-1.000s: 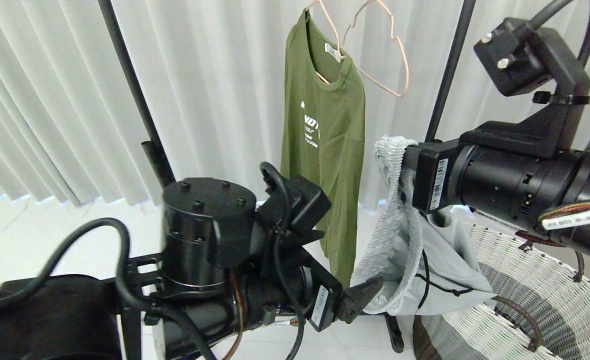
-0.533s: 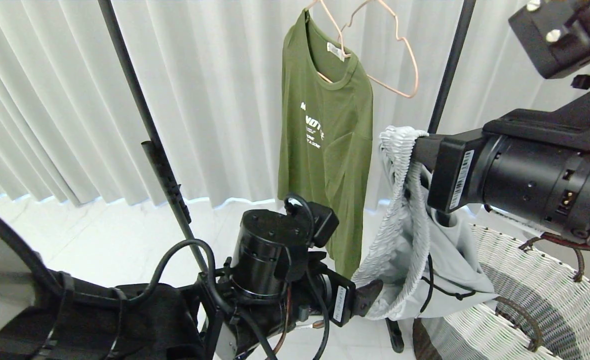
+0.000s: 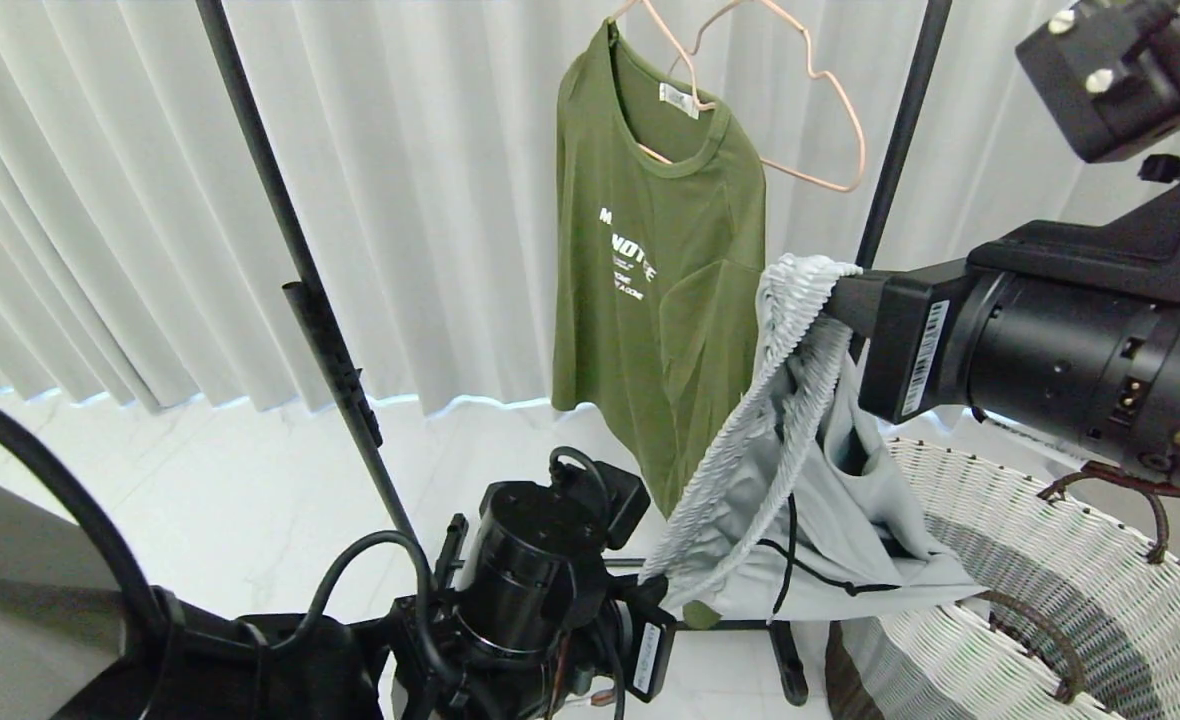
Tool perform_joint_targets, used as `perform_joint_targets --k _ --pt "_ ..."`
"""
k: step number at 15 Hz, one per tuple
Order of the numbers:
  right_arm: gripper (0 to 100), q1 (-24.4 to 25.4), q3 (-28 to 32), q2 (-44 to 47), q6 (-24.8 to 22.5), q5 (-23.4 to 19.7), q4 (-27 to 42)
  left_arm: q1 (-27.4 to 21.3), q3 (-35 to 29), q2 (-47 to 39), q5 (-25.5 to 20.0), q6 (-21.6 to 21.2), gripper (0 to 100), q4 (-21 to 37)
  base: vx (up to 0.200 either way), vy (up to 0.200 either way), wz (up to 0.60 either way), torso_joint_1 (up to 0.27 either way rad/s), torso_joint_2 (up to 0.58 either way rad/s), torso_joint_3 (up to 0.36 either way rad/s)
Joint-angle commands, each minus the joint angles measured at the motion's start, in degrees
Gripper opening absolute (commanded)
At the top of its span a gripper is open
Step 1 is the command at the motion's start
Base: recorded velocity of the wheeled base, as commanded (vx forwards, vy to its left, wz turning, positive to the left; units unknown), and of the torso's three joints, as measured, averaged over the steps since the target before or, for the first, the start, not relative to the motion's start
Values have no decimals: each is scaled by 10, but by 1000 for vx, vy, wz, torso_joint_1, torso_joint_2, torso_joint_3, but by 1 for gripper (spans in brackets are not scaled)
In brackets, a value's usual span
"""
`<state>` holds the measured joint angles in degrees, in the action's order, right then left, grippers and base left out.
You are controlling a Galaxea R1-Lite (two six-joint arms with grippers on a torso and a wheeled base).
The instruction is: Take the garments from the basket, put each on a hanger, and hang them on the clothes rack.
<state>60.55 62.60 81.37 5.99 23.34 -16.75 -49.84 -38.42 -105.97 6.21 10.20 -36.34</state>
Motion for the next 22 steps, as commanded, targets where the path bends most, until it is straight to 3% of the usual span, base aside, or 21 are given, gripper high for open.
perform_joint_targets --k 1,5,6,9,12,13,17,22 --pt "0 -18 0 13 -1 -3 -2 8 34 55 21 -2 0 0 0 0 0 0 0 0" --pt "0 -36 4 34 -10 -29 -15 74 14 179 24 -18 0 19 0 0 0 0 0 0" --pt "0 -36 4 41 -23 -30 -32 112 -29 249 23 -33 0 89 0 0 0 0 0 0" --pt "0 -36 3 48 -55 -30 -55 156 -141 334 21 -33 0 215 0 0 0 0 0 0" --pt "0 -53 0 42 -70 -23 -51 157 -226 357 22 -54 0 319 0 0 0 0 0 0" --pt "0 -79 -1 31 -91 -13 -40 158 -237 361 26 -112 0 361 0 0 0 0 0 0" --pt "0 -137 0 -16 -128 -10 5 144 -241 362 26 -215 0 365 0 0 0 0 0 0" --pt "0 -137 6 -87 -146 -13 82 47 -242 350 28 -221 0 364 0 0 0 0 0 0"
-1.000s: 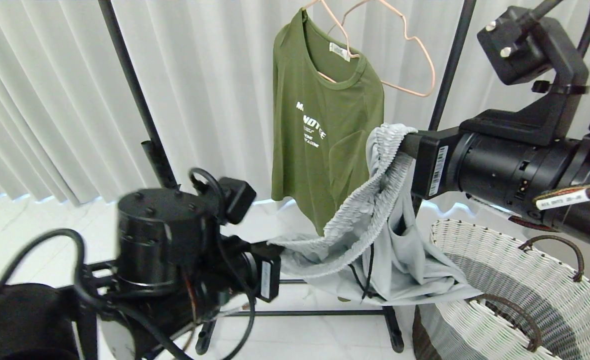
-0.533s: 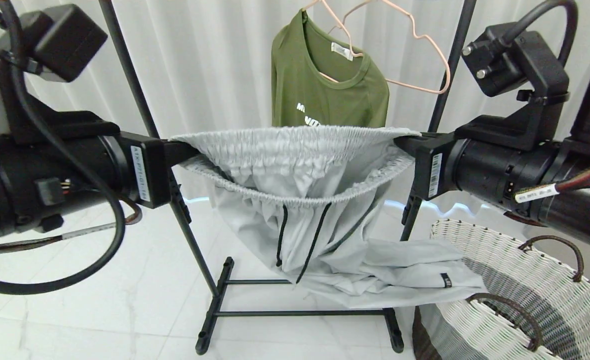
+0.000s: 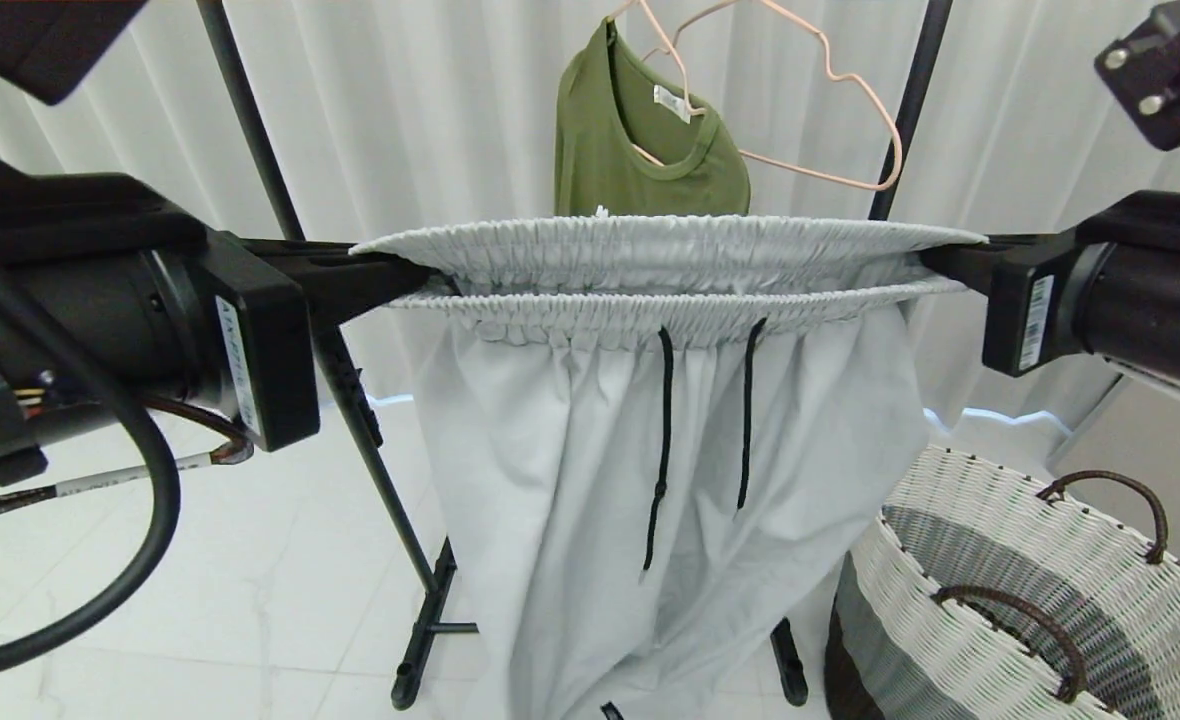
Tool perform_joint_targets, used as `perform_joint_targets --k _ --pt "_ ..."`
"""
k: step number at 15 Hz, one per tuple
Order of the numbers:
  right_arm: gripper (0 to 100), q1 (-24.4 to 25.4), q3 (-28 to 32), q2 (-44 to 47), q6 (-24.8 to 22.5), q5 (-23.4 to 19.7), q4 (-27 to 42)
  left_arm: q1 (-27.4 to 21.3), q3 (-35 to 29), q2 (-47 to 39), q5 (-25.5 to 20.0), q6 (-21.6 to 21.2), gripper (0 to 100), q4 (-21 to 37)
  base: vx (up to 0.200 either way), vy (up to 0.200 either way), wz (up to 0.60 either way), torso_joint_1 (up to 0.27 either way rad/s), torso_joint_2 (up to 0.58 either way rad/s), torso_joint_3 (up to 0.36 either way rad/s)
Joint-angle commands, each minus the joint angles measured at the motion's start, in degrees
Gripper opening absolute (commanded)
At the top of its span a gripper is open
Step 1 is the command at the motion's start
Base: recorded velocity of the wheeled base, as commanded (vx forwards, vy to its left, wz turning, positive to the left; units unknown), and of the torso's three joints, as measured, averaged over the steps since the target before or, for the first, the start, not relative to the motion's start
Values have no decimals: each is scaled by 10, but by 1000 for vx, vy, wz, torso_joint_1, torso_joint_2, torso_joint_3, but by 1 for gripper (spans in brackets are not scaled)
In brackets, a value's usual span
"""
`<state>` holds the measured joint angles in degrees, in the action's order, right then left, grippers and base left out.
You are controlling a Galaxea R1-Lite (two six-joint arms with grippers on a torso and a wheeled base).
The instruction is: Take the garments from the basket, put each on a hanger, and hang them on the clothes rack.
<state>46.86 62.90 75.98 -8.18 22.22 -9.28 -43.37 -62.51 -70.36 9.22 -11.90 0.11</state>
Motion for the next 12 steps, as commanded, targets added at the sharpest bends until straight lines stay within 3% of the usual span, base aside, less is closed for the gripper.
perform_joint_targets --k 1,4,9,12 --pt "0 1 6 -47 -11 -2 27 -19 -2 -7 12 -1 0 0 0 0 0 0 0 0" --pt "0 6 13 -72 -22 -4 76 -22 -2 -9 51 -4 0 0 0 0 0 0 0 0" --pt "0 19 20 -80 -32 -4 109 -60 -2 -11 52 -2 0 -1 0 0 0 0 0 0" --pt "0 35 49 -110 -40 -7 211 -60 -8 -27 52 -2 0 -33 0 0 0 0 0 0"
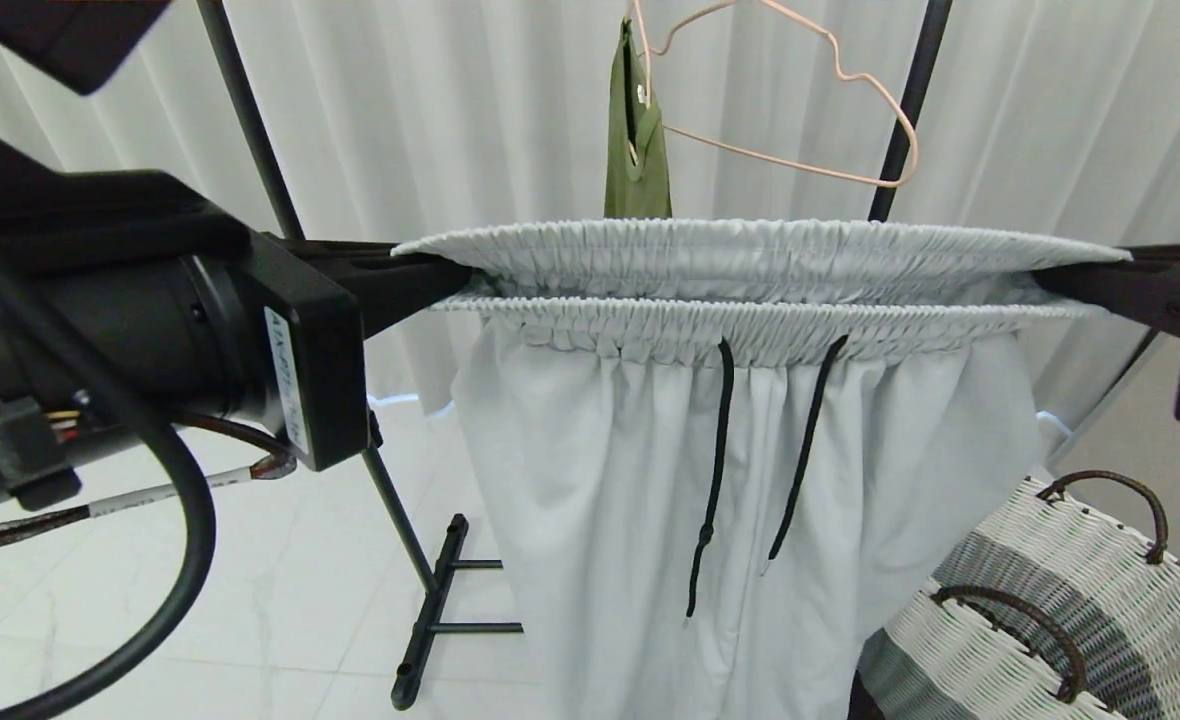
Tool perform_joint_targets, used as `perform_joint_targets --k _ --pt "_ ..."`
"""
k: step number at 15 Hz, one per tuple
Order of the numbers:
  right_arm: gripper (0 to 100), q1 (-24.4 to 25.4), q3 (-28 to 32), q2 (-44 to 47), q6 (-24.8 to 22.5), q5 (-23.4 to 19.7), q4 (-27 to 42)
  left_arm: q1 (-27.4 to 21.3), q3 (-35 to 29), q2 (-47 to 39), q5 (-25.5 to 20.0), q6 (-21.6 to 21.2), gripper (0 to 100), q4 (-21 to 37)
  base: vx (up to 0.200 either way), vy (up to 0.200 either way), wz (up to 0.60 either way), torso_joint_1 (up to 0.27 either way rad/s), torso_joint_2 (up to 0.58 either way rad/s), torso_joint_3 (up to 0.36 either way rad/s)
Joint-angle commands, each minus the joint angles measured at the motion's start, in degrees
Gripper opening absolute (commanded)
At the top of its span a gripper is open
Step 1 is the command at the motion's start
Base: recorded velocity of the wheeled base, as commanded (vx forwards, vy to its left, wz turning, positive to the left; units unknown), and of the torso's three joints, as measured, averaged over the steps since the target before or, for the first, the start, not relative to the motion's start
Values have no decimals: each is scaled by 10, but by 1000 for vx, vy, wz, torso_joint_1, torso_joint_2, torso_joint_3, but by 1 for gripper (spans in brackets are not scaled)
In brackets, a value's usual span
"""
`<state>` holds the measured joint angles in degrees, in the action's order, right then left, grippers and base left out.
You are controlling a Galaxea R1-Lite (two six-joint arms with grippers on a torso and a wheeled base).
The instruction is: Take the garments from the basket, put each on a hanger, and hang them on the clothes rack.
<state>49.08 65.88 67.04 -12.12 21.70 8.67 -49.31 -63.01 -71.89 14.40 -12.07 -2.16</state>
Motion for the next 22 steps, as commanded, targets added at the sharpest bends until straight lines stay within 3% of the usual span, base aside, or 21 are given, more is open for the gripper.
perform_joint_targets --k 1,4,7,9,12,15,17,19,22 --pt "0 33 31 -34 0 -8 77 -1 -4 -17 0 -1 0 -27 0 0 0 0 0 0" --pt "0 117 40 -71 6 -33 201 -1 -26 -38 0 -1 0 -34 0 0 0 0 0 0" --pt "0 223 21 -68 46 -32 203 -4 -42 -48 -1 -1 0 -34 0 0 0 0 0 0" --pt "0 240 21 -64 55 -32 198 -9 -40 -48 0 -1 0 -34 0 0 0 0 0 0" --pt "0 234 20 -67 56 -29 195 -10 -42 -43 3 -1 0 -21 0 0 0 0 0 0" --pt "0 140 24 -62 52 -10 190 -9 -77 -10 3 7 0 92 0 0 0 0 0 0" --pt "0 84 24 -50 52 -9 149 -10 -99 13 3 26 0 167 0 0 0 0 0 0" --pt "0 39 23 -9 52 -10 49 -16 -101 57 0 34 0 252 0 0 0 0 0 0" --pt "0 37 25 58 52 -13 -72 -79 -91 96 0 39 0 284 0 0 0 0 0 0"
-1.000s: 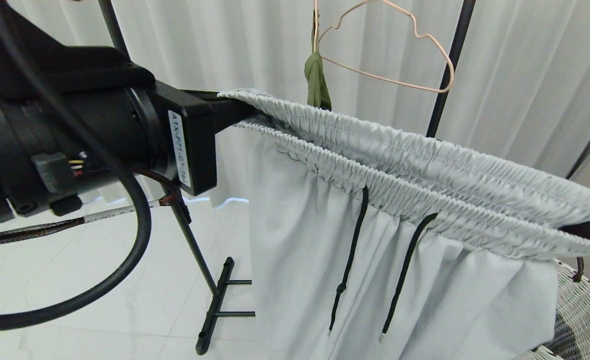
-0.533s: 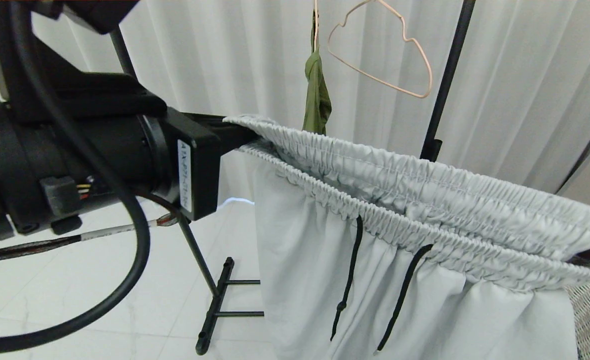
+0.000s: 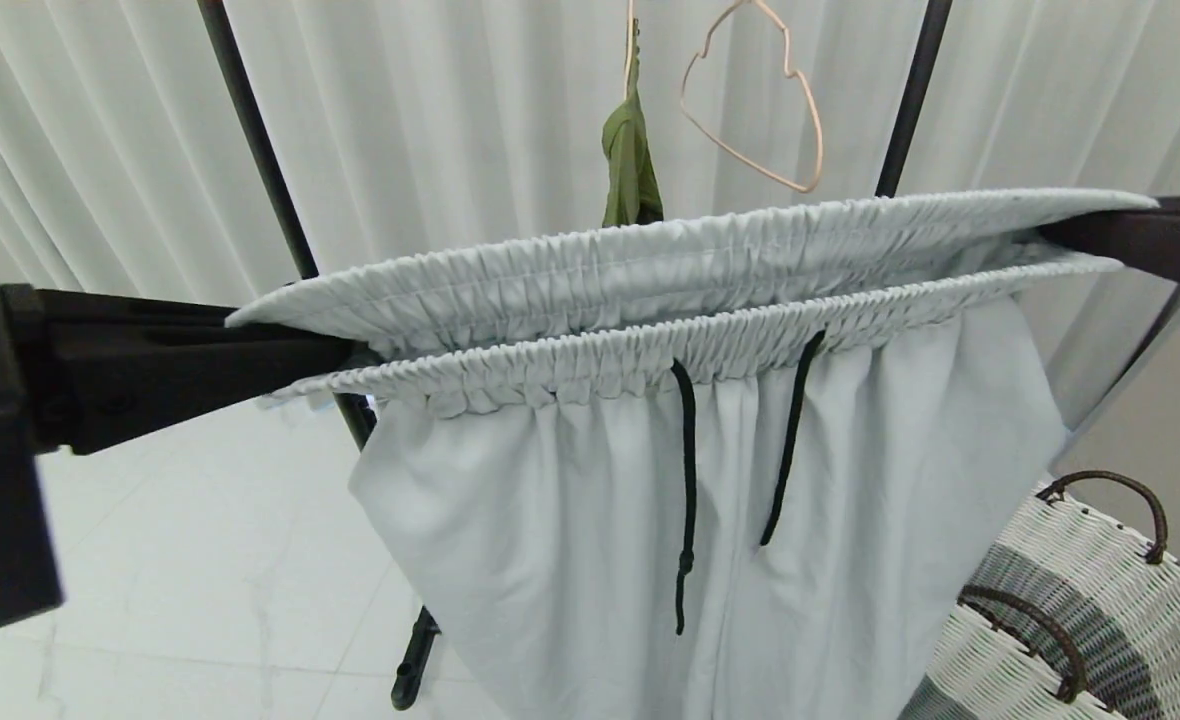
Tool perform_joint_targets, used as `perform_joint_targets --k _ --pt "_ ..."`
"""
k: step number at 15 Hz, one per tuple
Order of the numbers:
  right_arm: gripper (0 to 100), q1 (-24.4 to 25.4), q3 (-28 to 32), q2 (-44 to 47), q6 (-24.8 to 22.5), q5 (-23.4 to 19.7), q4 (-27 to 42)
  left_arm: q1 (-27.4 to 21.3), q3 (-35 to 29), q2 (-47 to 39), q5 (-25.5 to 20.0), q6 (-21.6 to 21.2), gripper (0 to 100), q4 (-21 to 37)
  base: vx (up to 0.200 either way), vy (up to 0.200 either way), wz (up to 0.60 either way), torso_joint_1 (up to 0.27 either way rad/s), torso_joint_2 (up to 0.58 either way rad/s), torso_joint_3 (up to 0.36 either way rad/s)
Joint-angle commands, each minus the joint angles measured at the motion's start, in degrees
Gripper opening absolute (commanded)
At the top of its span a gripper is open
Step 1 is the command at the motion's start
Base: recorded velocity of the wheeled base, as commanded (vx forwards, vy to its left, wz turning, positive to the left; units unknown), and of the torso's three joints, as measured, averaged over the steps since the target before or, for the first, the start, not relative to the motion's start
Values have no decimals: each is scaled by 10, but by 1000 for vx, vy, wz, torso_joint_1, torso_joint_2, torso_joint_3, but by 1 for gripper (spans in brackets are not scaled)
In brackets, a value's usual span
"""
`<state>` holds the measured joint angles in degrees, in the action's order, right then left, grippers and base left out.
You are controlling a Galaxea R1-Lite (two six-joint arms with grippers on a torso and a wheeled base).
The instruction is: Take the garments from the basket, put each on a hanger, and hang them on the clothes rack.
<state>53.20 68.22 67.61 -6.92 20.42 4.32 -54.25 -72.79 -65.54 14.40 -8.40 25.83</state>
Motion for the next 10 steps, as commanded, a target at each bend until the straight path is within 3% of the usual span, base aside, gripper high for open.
perform_joint_targets --k 1,5,10 --pt "0 -5 4 72 -1 -1 -61 -54 16 40 -2 7 0 4 0 0 0 0 0 0" --pt "0 -3 17 103 -5 -1 -96 -133 34 62 -27 7 0 2 0 0 0 0 0 0" --pt "0 -6 17 88 -5 3 -85 -125 38 49 -19 3 0 2 0 0 0 0 0 0"
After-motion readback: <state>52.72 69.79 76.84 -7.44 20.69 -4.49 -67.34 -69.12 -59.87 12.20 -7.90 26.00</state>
